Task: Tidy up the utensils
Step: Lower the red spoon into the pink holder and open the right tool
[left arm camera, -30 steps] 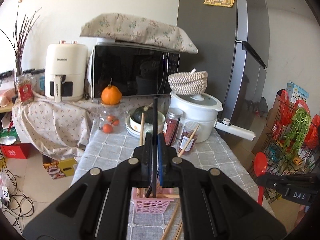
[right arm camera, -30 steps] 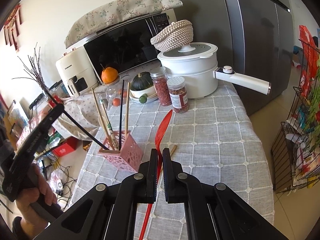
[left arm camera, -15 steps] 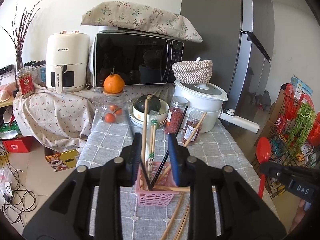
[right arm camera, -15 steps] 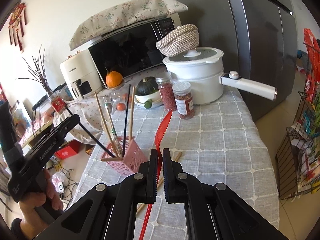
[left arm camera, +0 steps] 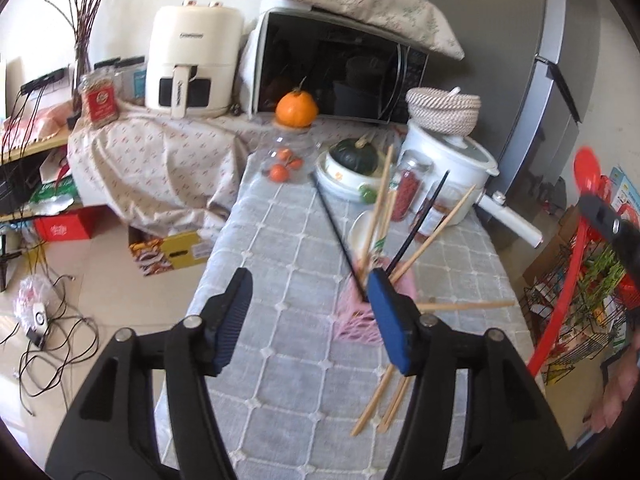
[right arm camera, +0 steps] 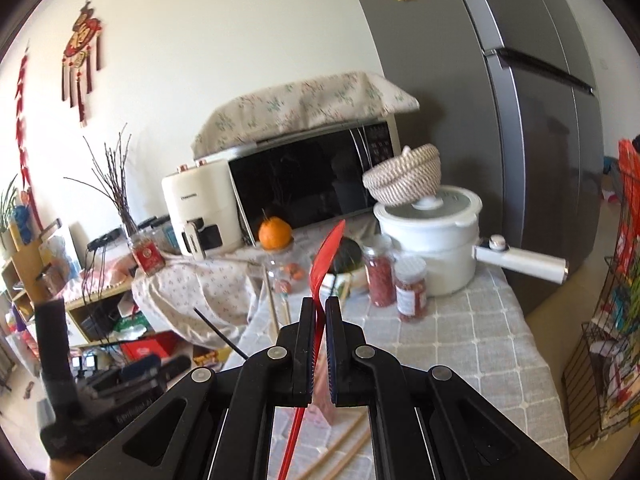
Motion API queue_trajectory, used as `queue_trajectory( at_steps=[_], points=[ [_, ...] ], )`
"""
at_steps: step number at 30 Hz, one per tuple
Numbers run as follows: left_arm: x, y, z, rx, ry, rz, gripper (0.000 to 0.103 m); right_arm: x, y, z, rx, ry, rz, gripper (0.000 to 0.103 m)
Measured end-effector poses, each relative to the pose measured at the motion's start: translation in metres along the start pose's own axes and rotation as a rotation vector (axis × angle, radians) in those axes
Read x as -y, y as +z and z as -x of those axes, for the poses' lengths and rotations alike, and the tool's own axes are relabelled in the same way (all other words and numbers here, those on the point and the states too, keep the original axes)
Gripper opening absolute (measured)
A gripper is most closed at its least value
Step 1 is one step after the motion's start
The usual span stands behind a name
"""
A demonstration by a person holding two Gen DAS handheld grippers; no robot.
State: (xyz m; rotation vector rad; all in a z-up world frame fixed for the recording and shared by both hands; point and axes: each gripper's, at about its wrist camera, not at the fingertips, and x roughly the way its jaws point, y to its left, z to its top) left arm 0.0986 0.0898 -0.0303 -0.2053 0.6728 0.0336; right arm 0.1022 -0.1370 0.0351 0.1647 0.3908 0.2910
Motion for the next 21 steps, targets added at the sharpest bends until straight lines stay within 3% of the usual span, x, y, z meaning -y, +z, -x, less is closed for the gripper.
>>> queue_trajectory(
  at_steps=[3, 8, 16, 21],
  points=[
    [-0.013, -0.008, -0.008, -0.058, 0.027, -0.003, 0.067, -0.018, 0.0, -0.017, 0.056, -0.035, -0.002, 0.005],
    [-0.032, -0.018, -0.017, -0.136, 0.033, -0.004, 0.068, -0.038, -0.016, -0.055, 0.148, -0.182, 0.037, 0.005],
    [-0.052, -0.018, -0.017, -0.157, 0.031, 0.004, 0.068, -0.05, -0.038, -0.107, 0.218, -0.333, 0.048, 0.005],
    [-0.061, -0.018, -0.02, -0.164, 0.036, 0.017, 0.068, -0.057, -0.049, -0.125, 0.223, -0.368, 0.073, 0.005]
  ],
)
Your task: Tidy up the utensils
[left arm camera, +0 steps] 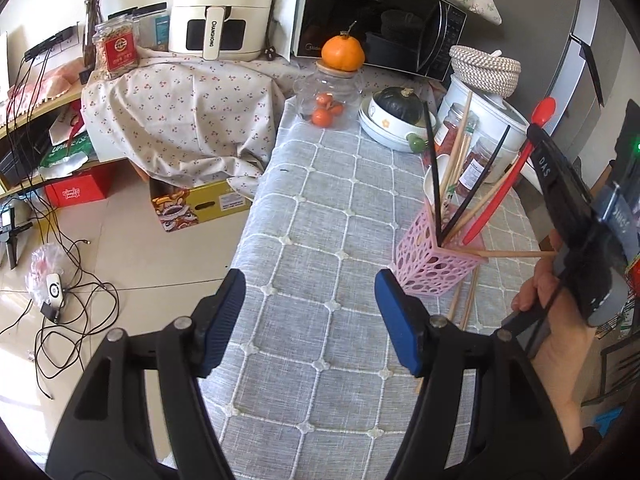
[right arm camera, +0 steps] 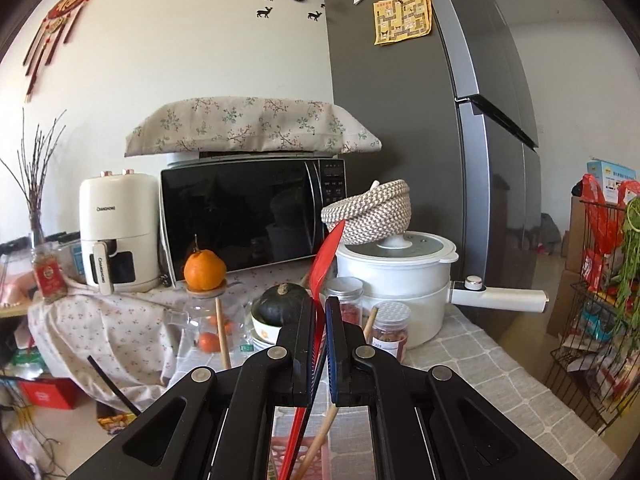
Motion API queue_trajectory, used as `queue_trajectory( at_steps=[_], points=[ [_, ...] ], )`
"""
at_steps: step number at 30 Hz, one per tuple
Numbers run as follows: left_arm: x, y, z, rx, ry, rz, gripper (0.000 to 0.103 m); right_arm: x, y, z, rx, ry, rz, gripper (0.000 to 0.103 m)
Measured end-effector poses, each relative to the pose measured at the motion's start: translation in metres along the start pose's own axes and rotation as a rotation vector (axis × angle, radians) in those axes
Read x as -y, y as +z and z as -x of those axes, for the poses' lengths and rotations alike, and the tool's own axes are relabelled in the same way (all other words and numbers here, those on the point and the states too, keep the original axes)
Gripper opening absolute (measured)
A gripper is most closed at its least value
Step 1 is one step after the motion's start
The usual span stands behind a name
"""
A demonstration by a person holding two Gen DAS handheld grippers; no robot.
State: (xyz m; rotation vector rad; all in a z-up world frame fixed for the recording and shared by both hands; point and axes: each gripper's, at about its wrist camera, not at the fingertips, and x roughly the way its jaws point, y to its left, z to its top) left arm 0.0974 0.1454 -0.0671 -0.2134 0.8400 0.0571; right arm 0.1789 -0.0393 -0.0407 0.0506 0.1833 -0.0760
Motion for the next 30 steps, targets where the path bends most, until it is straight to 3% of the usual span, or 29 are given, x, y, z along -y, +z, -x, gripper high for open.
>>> queue_trajectory(
  at_steps=[4, 7, 10, 15, 17, 22, 26, 30],
  points=[
    [-0.006, 0.001, -0.003, -0.006, 0.005, 0.019, 0.068, -0.004, -0.008, -0.003, -0.013, -0.003, 0.008, 0.006],
    [-0.006, 0.0, -0.003, -0.006, 0.006, 0.018, 0.068, -0.002, -0.008, -0.004, -0.034, 0.01, -0.012, 0.013],
    [-0.003, -0.001, -0.004, -0.01, 0.006, 0.009, 0.068, 0.001, -0.004, 0.0, -0.043, 0.03, -0.025, 0.022],
    [0.005, -0.002, -0.003, -0.018, -0.006, -0.005, 0.068, 0.012, 0.014, 0.011, -0.087, 0.085, -0.043, 0.026],
    [0.009, -0.003, -0.004, -0.025, -0.013, -0.011, 0.07, 0.02, 0.023, 0.017, -0.101, 0.107, -0.057, 0.038],
    [0.022, -0.008, -0.009, -0.054, -0.033, -0.026, 0.075, 0.042, 0.047, 0.037, -0.127, 0.135, -0.034, 0.043],
    [0.034, -0.015, -0.013, -0.083, -0.045, -0.047, 0.078, 0.068, 0.054, 0.053, -0.154, 0.151, -0.016, 0.063],
    [0.042, -0.019, -0.016, -0.102, -0.049, -0.049, 0.082, 0.093, 0.048, 0.059, -0.201, 0.138, 0.0, 0.07]
  ],
)
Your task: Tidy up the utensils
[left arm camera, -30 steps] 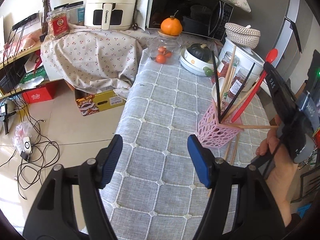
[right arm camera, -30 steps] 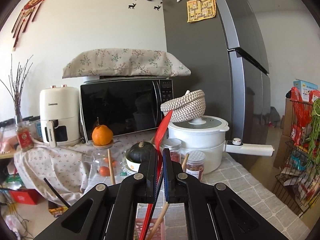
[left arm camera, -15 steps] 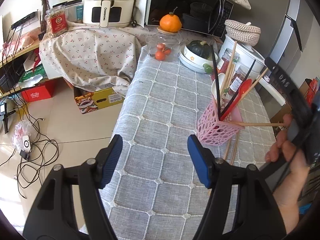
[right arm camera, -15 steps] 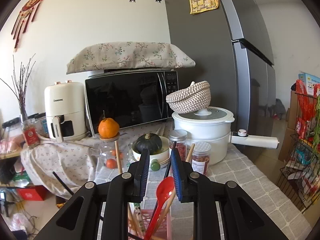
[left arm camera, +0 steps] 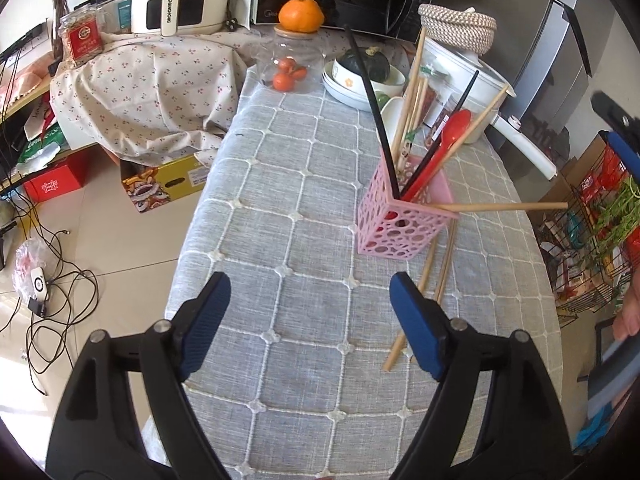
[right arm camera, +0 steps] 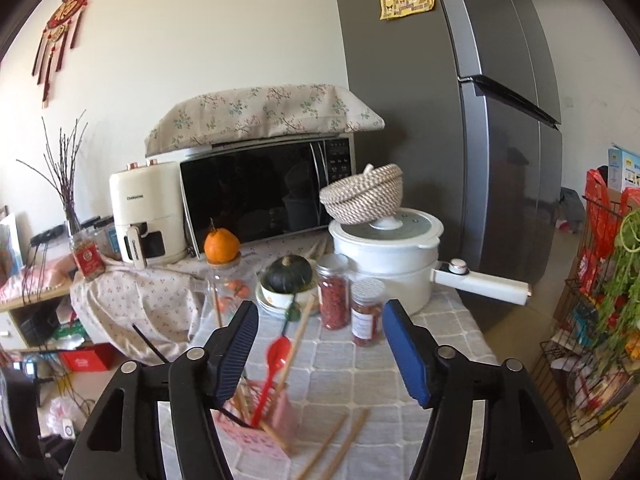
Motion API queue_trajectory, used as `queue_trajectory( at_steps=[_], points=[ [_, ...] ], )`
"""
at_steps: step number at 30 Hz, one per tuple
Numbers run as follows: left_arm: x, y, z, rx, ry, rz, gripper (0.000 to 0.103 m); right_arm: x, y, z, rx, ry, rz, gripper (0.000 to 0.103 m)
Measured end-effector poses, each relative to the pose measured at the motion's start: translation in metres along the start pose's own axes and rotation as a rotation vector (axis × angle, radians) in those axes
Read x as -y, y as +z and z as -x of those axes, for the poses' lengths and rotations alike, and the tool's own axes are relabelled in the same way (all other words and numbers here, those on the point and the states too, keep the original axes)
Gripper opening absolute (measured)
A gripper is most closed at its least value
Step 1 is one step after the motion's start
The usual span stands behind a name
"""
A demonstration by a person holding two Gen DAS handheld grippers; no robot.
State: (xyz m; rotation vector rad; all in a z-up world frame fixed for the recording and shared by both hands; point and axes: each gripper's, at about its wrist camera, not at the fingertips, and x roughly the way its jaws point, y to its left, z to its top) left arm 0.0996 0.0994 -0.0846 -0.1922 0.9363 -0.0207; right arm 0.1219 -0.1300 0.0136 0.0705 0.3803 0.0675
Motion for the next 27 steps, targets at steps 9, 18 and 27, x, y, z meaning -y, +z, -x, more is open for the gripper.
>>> queue_trajectory(
  at_steps=[9, 18, 27],
  points=[
    [0.018, -0.007, -0.013, -0.033, 0.01, -0.016, 0.084, 0.042, -0.042, -0.02, -0.183, -0.041, -0.031, 0.081],
    [0.025, -0.009, -0.033, -0.072, 0.029, -0.051, 0.084, 0.038, -0.093, -0.072, -0.404, -0.002, 0.003, 0.081],
    [0.023, -0.009, -0.044, -0.101, 0.066, -0.04, 0.084, 0.048, -0.134, -0.135, -0.626, -0.027, -0.086, 0.081]
  ],
)
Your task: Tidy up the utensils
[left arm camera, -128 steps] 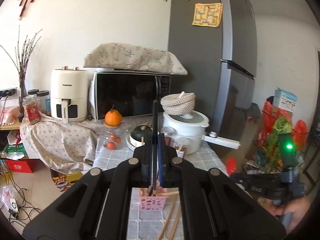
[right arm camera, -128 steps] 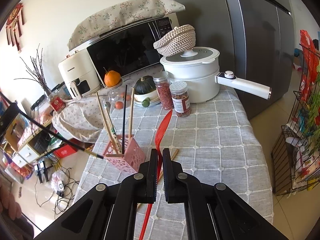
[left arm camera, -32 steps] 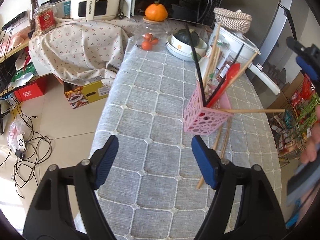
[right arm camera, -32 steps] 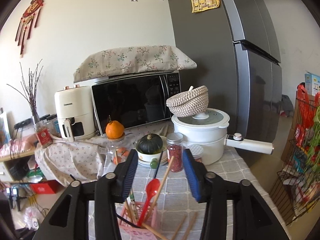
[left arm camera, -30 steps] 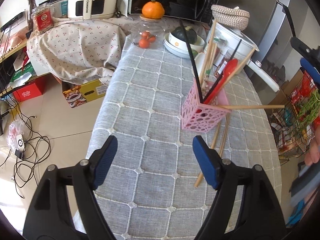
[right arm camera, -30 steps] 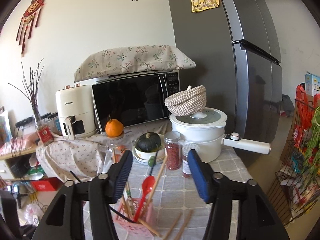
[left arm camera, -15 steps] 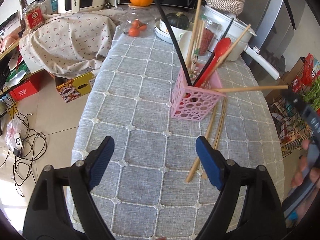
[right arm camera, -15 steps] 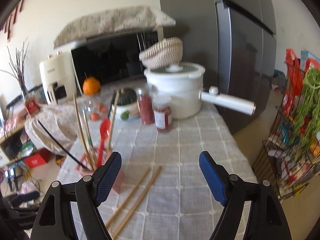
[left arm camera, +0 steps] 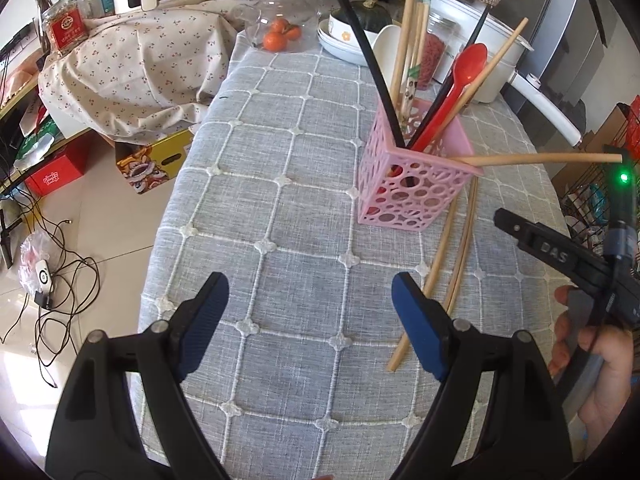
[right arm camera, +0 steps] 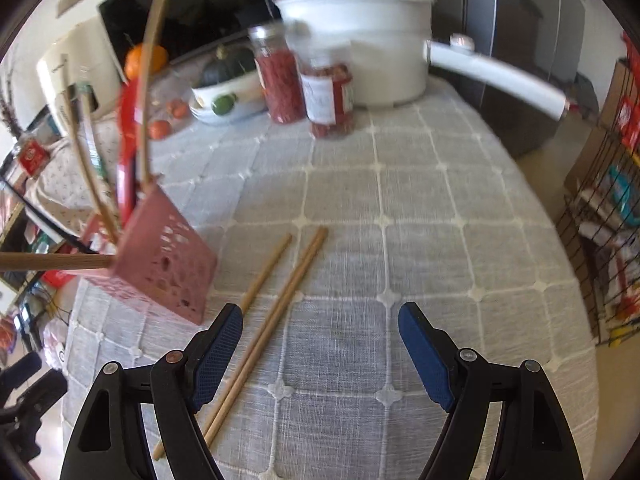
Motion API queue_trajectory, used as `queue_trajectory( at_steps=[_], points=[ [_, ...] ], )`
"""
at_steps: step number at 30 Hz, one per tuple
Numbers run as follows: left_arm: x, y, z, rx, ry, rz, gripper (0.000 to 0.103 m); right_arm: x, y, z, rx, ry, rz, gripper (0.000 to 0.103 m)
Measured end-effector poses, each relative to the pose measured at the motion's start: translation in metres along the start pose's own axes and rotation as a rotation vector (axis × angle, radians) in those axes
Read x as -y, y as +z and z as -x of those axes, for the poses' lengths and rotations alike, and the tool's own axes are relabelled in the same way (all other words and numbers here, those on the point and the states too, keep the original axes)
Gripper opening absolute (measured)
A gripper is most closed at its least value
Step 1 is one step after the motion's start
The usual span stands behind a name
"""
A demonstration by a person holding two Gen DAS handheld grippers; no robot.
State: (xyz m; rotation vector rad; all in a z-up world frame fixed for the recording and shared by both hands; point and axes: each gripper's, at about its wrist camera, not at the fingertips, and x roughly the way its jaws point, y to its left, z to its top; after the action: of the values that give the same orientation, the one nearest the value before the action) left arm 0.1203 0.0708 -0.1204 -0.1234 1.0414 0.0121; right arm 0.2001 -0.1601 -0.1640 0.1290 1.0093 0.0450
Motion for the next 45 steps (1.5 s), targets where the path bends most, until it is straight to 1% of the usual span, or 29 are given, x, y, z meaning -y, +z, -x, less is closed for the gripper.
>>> queue_trajectory(
  at_steps=[2, 8, 11, 13, 15, 16, 17, 18, 19, 20, 21, 24, 25, 26, 27, 28, 29, 31, 32, 34, 36, 38, 40, 41, 43, 45],
  points=[
    [0.001, 0.0, -0.001, -0.002, -0.002, -0.004, 0.084, -0.001, 0.0, -0.009, -0.016, -0.007, -0.001, 0.081],
    [0.005, 0.0, -0.005, -0.002, 0.012, -0.035, 0.084, -0.012, 0.001, -0.031, -0.045, -0.062, 0.065, 0.081],
    [0.008, 0.0, -0.007, -0.006, 0.015, -0.052, 0.084, -0.014, 0.002, -0.04, -0.061, -0.072, 0.07, 0.081],
    [0.01, -0.001, -0.009, -0.009, 0.014, -0.062, 0.084, -0.014, 0.002, -0.045, -0.08, -0.075, 0.068, 0.078],
    [0.011, -0.001, -0.009, -0.009, 0.013, -0.071, 0.084, -0.015, 0.002, -0.047, -0.08, -0.09, 0.077, 0.075],
    [0.013, -0.001, -0.009, -0.009, 0.011, -0.077, 0.084, -0.016, 0.002, -0.048, -0.081, -0.102, 0.085, 0.068],
    [0.014, -0.002, -0.009, -0.009, 0.007, -0.081, 0.084, -0.015, 0.002, -0.047, -0.081, -0.103, 0.091, 0.059],
    [0.015, -0.002, -0.01, -0.009, 0.002, -0.086, 0.084, -0.015, 0.003, -0.046, -0.081, -0.094, 0.089, 0.055],
    [0.017, -0.003, -0.011, -0.008, -0.004, -0.093, 0.084, -0.013, 0.004, -0.044, -0.088, -0.086, 0.089, 0.045],
    [0.019, -0.003, -0.011, -0.007, -0.009, -0.1, 0.084, -0.012, 0.004, -0.042, -0.094, -0.079, 0.088, 0.03],
    [0.022, -0.004, -0.013, -0.003, -0.019, -0.112, 0.084, -0.01, 0.004, -0.041, -0.104, -0.089, 0.094, 0.02],
    [0.03, -0.004, -0.016, 0.003, -0.039, -0.135, 0.084, -0.002, 0.003, -0.038, -0.131, -0.06, 0.085, 0.008],
    [0.034, -0.004, -0.018, 0.004, -0.058, -0.141, 0.083, 0.001, 0.002, -0.037, -0.138, -0.055, 0.085, 0.005],
    [0.038, -0.004, -0.02, 0.005, -0.082, -0.143, 0.082, 0.004, 0.001, -0.035, -0.144, -0.049, 0.086, 0.005],
    [0.042, -0.004, -0.021, 0.004, -0.099, -0.143, 0.077, 0.008, -0.001, -0.034, -0.151, -0.037, 0.082, 0.005],
    [0.048, -0.003, -0.025, -0.003, -0.136, -0.146, 0.072, 0.01, -0.002, -0.032, -0.157, -0.029, 0.078, 0.005],
    [0.052, -0.003, -0.027, -0.01, -0.158, -0.148, 0.069, 0.014, -0.003, -0.03, -0.161, -0.022, 0.073, 0.005],
    [0.063, -0.005, -0.037, -0.032, -0.223, -0.16, 0.053, 0.021, -0.005, -0.026, -0.164, -0.009, 0.065, 0.005],
    [0.068, -0.006, -0.042, -0.044, -0.241, -0.171, 0.05, 0.024, -0.007, -0.023, -0.165, -0.004, 0.063, 0.005],
    [0.078, -0.008, -0.05, -0.057, -0.262, -0.198, 0.038, 0.03, -0.009, -0.017, -0.167, 0.003, 0.066, 0.005],
    [0.083, -0.009, -0.055, -0.057, -0.266, -0.223, 0.033, 0.036, -0.012, -0.011, -0.171, 0.016, 0.065, 0.005],
    [0.089, -0.013, -0.062, -0.072, -0.265, -0.246, 0.026, 0.042, -0.014, -0.007, -0.178, 0.031, 0.059, 0.005],
    [0.092, -0.016, -0.067, -0.093, -0.261, -0.256, 0.009, 0.047, -0.016, -0.004, -0.186, 0.044, 0.051, 0.005],
    [0.094, -0.018, -0.068, -0.107, -0.264, -0.263, 0.009, 0.049, -0.016, -0.003, -0.189, 0.048, 0.047, 0.005],
    [0.096, -0.022, -0.065, -0.104, -0.265, -0.29, 0.009, 0.054, -0.017, -0.001, -0.192, 0.053, 0.037, 0.005],
    [0.098, -0.026, -0.061, -0.121, -0.282, -0.31, 0.008, 0.058, -0.017, 0.002, -0.189, 0.055, 0.03, 0.005]
  ],
)
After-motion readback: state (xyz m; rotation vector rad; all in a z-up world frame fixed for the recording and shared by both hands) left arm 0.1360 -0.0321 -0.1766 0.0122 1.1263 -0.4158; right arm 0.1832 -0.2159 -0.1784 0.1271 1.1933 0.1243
